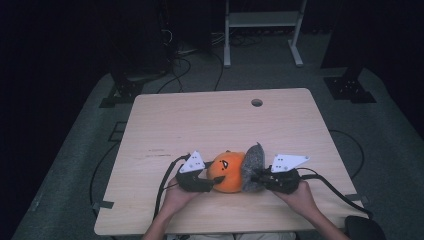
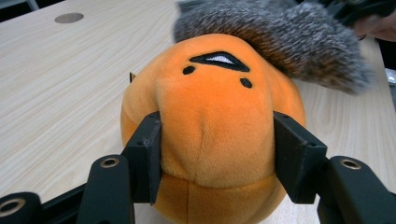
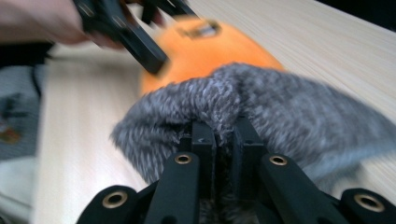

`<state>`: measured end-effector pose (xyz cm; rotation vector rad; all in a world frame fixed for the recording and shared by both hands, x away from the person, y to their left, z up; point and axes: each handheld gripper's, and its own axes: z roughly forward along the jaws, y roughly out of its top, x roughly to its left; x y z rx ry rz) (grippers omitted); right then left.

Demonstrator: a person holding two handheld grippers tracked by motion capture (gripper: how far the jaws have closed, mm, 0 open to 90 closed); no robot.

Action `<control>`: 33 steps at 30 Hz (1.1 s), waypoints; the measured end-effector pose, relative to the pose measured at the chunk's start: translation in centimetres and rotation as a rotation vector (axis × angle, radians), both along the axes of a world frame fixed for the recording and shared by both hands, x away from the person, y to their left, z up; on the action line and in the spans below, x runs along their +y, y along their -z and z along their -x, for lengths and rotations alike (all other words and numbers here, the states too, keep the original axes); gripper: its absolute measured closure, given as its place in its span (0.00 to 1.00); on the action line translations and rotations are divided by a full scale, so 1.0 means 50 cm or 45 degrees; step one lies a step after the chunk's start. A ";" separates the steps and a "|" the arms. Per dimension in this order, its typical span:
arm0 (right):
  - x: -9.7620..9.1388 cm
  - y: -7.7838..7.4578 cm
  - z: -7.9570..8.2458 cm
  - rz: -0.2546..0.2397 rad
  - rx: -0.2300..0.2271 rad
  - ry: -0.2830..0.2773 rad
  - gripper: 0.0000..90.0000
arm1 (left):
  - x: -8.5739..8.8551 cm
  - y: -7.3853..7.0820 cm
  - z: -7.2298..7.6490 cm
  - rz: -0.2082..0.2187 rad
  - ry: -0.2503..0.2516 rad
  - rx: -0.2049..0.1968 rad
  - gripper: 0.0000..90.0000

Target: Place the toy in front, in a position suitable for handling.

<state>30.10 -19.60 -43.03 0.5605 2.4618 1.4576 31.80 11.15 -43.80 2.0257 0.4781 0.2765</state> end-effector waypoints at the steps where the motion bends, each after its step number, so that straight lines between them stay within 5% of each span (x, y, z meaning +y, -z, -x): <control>1: -0.011 0.006 -0.001 0.020 0.001 0.024 0.91 | -0.001 -0.001 0.001 -0.006 0.002 -0.006 0.46; 6: -0.047 0.021 0.009 0.023 0.045 0.074 0.90 | -0.004 0.001 -0.002 0.011 -0.010 -0.003 0.45; 12: 0.008 -0.001 0.017 -0.035 -0.016 -0.019 0.90 | -0.003 0.001 -0.004 0.015 -0.016 0.006 0.44; 19: -0.034 0.016 0.001 0.013 0.012 0.094 0.90 | -0.002 0.002 -0.004 0.021 -0.001 0.005 0.41; 23: -0.014 0.009 0.012 -0.031 0.010 0.037 0.90 | -0.009 0.001 -0.002 0.008 -0.001 -0.016 0.41; 27: 0.008 0.002 0.004 -0.043 -0.004 0.007 0.90 | 0.001 0.004 -0.006 0.026 -0.007 0.015 0.41; 33: -0.034 0.016 0.000 -0.003 0.023 0.089 0.90 | 0.000 0.004 -0.006 0.024 0.009 0.007 0.41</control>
